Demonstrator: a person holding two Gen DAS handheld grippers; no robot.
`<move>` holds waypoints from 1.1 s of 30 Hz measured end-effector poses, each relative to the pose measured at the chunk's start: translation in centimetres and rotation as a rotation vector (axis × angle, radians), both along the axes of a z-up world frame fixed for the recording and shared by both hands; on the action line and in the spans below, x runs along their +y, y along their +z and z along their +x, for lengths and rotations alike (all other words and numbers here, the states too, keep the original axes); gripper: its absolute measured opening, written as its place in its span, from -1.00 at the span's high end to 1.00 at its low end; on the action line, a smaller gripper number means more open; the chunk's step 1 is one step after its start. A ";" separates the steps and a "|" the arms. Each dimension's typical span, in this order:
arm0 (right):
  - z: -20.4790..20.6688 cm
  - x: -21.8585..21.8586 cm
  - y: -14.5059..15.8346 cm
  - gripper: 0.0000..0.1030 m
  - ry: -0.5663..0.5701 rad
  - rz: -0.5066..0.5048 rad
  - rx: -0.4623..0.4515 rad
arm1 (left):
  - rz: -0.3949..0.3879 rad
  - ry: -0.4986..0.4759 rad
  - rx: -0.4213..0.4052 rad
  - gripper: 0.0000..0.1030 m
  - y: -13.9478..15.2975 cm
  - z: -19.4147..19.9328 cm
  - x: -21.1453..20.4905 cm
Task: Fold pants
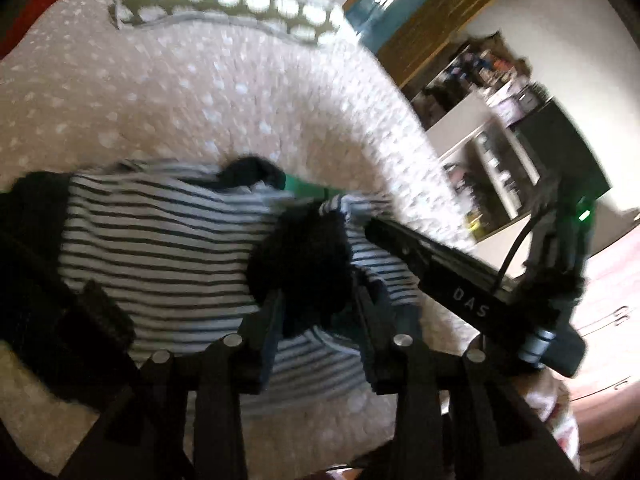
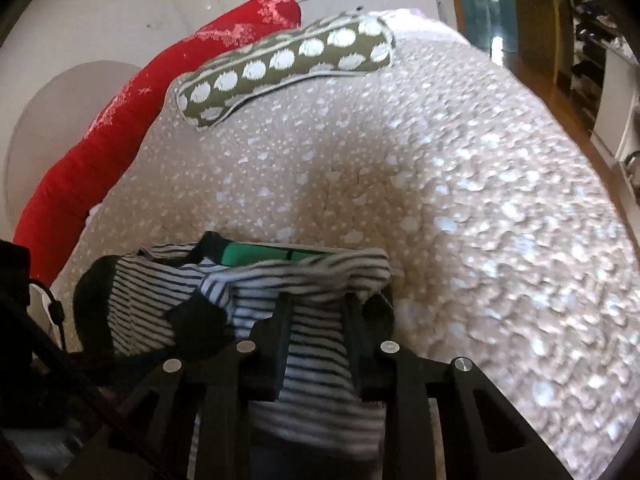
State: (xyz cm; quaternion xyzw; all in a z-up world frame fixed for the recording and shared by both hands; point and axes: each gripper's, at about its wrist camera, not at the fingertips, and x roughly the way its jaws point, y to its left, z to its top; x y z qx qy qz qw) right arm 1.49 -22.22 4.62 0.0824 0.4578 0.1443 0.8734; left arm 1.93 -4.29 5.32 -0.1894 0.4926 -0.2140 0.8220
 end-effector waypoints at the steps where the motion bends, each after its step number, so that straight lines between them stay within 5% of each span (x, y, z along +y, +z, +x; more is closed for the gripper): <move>1: -0.8 -0.1 1.0 0.37 -0.006 0.005 -0.022 | -0.021 0.025 -0.024 0.21 0.7 -0.8 1.6; 3: -1.1 0.2 2.6 0.24 -0.006 0.016 -0.059 | -0.053 0.097 -0.045 -0.03 1.3 -1.8 4.5; 8: -1.9 5.1 5.8 -0.18 0.107 0.077 -0.110 | -0.071 0.336 -0.018 -0.03 -0.4 -4.3 13.0; 11: -1.4 9.7 5.6 -0.23 0.207 0.102 -0.068 | -0.090 0.404 0.049 0.00 -2.6 -5.0 15.6; 16: -0.3 17.4 4.6 -0.26 0.341 0.063 0.025 | -0.208 0.415 0.097 0.00 -4.8 -6.2 17.8; 23: 2.3 25.3 3.0 -0.51 0.416 -0.041 0.156 | -0.213 0.382 0.030 0.00 -4.5 -8.9 18.6; 28: 4.6 29.5 -0.5 -0.56 0.421 -0.200 0.307 | -0.220 0.374 0.015 -0.02 -4.7 -9.9 18.7; 33: 4.8 31.7 -2.2 -0.58 0.472 -0.370 0.347 | -0.238 0.367 -0.007 -0.08 -4.5 -10.5 18.5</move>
